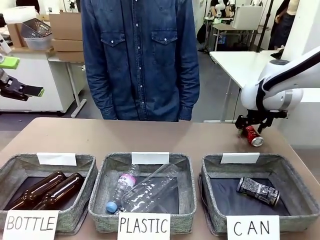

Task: Sort the can waste into the basket.
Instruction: Pick up the can waste from the table and place it in the right Fabric basket.

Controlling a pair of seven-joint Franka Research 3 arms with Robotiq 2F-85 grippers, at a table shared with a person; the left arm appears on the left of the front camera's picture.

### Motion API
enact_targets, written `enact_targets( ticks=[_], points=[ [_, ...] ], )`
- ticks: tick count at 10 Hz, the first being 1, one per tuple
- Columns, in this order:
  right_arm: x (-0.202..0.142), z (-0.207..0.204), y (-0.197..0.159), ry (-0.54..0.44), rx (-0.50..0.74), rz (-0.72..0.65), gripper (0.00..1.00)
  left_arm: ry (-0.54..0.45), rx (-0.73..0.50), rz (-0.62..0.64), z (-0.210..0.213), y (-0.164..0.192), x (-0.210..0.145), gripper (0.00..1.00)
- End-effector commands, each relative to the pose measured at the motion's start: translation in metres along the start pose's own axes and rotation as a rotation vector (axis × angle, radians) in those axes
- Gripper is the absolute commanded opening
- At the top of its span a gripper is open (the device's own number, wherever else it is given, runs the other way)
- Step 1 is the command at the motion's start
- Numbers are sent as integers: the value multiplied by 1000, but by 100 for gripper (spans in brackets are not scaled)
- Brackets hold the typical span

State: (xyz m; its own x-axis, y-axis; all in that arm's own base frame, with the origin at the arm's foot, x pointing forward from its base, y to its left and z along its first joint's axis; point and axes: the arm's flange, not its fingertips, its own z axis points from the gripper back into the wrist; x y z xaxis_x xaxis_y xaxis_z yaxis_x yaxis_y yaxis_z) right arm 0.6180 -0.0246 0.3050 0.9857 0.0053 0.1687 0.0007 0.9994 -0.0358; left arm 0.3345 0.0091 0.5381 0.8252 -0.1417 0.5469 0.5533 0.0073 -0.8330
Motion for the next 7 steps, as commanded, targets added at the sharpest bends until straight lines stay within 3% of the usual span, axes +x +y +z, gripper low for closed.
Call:
enact_targets(
  ticks=[1, 2, 3, 5, 6, 7],
  points=[
    [1, 4, 5, -9, -53, -24, 43, -7, -3, -7, 0, -3, 0, 100],
    [0, 3, 6, -2, -44, -14, 42, -7, -3, -7, 0, -3, 0, 100],
    [0, 3, 6, -4, -44, -15, 0, -7, -3, -7, 0, -3, 0, 100],
    [1, 4, 6, -4, -51, -8, 0, -7, -3, -7, 0, -3, 0, 100],
    [1, 4, 6, -1, -52, -5, 15, -7, -3, -7, 0, -3, 0, 100],
    [0, 4, 6, 3, -50, -4, 5, -7, -3, -7, 0, -3, 0, 100]
  ],
)
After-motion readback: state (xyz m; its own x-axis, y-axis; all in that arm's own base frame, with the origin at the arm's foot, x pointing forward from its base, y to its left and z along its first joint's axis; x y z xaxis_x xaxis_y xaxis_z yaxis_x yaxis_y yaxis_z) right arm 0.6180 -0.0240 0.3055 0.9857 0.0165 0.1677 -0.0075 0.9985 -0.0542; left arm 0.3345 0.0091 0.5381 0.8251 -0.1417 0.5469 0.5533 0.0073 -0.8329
